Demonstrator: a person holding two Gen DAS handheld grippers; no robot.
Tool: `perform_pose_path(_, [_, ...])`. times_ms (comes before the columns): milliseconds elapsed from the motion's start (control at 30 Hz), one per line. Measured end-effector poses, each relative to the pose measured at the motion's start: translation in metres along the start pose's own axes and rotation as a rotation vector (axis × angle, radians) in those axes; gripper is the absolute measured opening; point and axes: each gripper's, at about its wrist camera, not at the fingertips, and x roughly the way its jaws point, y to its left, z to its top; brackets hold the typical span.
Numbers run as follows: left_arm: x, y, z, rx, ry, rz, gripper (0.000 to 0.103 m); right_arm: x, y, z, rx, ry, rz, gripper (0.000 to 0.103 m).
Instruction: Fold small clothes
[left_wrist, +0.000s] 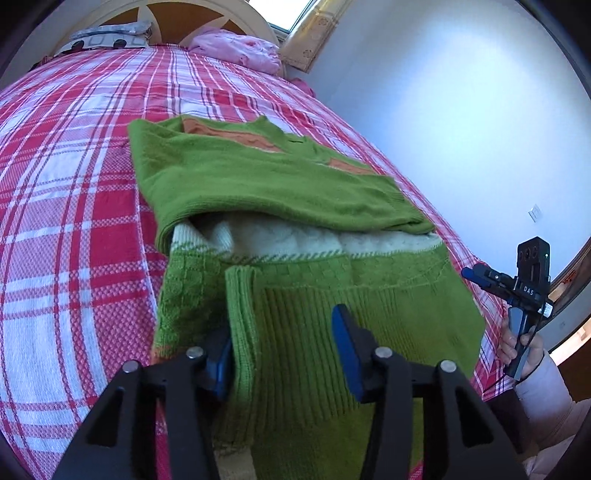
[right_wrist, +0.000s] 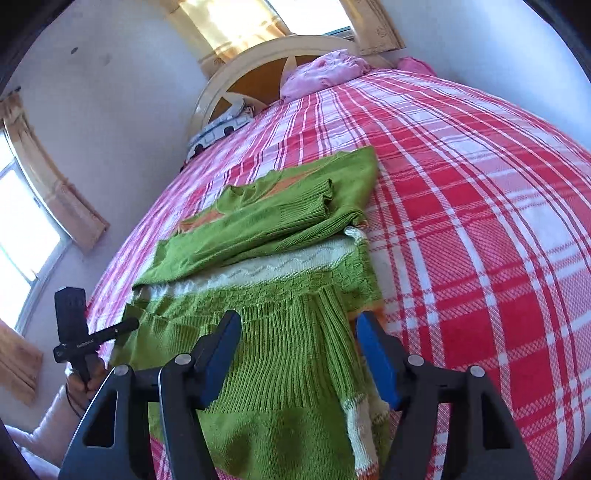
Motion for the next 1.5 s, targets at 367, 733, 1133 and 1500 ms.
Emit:
perform_pose_path(367, [0.001,-0.007,-0.005,0.075,-0.020,0.086,0.037,0.036,0.041,-0.016,-0.386,0.102,-0.191,0.018])
perform_pose_path(733, [-0.026,-0.012,0.001,0.008,-0.107,0.080,0.010,-0.012,0.052,-0.006,-0.280,-0.028,-0.163,0.009])
perform_pose_path(1133, [-0.044,-0.014,0.037,-0.035,-0.199,0.146,0.009,-0.018,0.083,0.034,-0.327,-0.141,-0.213,0.009])
perform_pose_path(1500, [-0.034,0.002,0.080,-0.115,-0.228,0.181,0.009,0.001,0.097,0.077,-0.360,-0.198,-0.237,0.009])
